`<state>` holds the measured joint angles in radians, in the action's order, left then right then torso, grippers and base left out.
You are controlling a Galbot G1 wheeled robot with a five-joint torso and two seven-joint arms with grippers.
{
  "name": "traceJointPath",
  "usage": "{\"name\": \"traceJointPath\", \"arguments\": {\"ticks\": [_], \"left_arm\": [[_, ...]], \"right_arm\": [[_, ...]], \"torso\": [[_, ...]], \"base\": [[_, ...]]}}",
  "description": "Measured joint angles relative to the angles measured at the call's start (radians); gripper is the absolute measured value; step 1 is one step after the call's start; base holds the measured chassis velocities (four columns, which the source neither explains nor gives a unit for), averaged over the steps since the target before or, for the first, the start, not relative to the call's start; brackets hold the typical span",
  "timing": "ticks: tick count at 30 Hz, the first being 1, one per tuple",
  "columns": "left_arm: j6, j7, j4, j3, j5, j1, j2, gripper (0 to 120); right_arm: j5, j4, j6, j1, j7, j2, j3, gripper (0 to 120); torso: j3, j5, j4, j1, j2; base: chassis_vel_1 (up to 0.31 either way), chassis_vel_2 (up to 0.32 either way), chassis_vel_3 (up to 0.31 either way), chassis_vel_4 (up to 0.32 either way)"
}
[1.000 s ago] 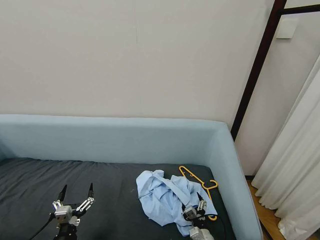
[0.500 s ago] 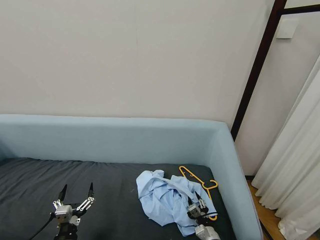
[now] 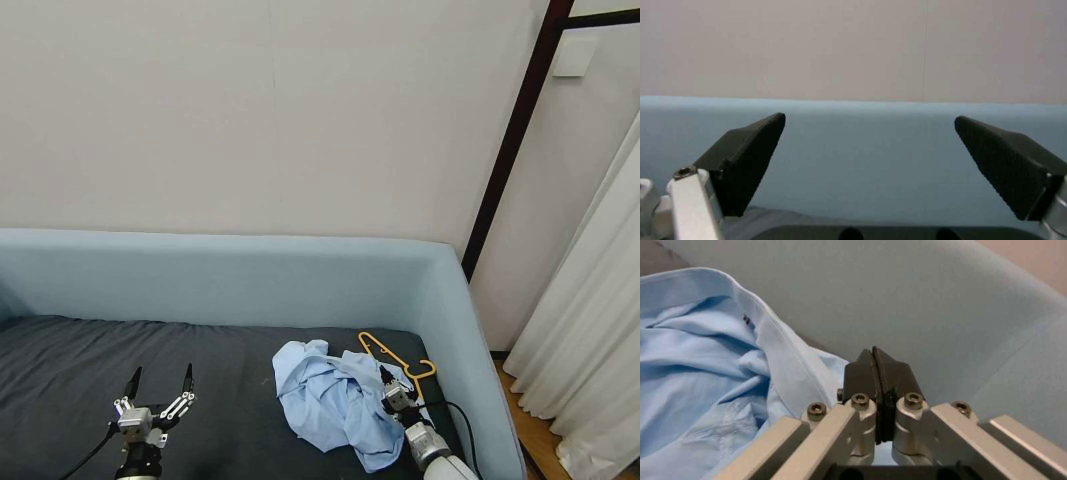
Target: Pick up the clothes from the sofa and hang them on the clothes hanger.
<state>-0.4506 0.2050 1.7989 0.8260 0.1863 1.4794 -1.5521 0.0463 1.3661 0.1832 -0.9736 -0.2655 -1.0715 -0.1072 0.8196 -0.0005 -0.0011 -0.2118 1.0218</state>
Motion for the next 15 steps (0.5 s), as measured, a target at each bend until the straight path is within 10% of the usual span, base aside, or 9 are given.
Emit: {"name": "traceJointPath", "arguments": {"ticks": [15], "left_arm": [[-0.001,0.0,-0.018,-0.01,0.0,-0.013,-0.001,100]], "right_arm": [[0.128,-0.003,0.021,-0.066,0.279,0.08,0.107,55]], "torso": [[0.0,-0.0001,-0.0003,0.0,0.0]], "base": [[0.0,0.0,0.0,0.0]]}}
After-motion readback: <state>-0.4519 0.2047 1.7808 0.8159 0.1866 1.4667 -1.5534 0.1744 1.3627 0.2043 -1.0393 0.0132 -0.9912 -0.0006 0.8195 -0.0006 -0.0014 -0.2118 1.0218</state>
